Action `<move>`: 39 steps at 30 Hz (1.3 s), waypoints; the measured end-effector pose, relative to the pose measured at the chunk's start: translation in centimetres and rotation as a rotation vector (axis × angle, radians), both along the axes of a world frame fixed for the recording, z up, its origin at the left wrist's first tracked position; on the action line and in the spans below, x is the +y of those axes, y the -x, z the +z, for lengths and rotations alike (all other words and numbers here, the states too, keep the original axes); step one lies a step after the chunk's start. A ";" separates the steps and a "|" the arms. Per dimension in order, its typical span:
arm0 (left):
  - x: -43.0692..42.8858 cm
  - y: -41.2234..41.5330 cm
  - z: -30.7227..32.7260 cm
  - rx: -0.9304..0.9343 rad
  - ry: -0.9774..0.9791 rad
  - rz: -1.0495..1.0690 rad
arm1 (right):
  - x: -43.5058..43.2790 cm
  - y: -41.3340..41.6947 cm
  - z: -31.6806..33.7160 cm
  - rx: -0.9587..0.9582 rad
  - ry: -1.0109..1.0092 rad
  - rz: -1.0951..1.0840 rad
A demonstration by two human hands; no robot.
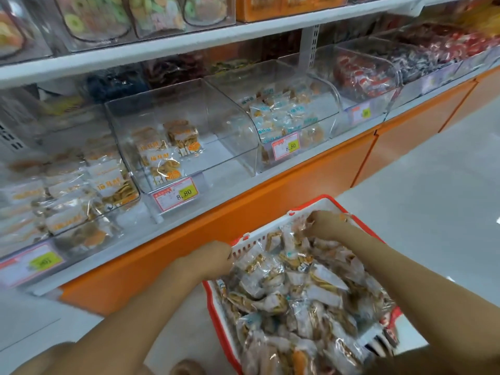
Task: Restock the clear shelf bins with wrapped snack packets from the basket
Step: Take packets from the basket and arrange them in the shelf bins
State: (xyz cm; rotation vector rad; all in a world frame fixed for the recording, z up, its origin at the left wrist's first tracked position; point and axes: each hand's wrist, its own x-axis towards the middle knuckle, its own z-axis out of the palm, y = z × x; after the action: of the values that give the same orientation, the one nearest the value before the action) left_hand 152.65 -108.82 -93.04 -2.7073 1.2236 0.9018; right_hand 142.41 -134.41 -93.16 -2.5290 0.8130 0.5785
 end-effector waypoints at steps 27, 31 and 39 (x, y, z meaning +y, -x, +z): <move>-0.7 2.9 5.9 0.621 0.732 0.454 | 5.8 0.4 3.8 -0.442 -1.663 -0.192; -1.6 2.4 6.9 0.620 0.924 0.564 | 5.4 0.1 5.2 -0.559 -1.274 -0.196; -3.0 0.6 8.7 0.298 0.908 0.433 | 2.8 0.2 10.9 -0.730 -0.776 0.111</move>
State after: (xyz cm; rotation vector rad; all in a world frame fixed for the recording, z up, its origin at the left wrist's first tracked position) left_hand 152.01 -111.78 -84.38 -3.7822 1.3630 0.9827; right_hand 142.18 -131.59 -82.27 -1.8309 0.1238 -0.0424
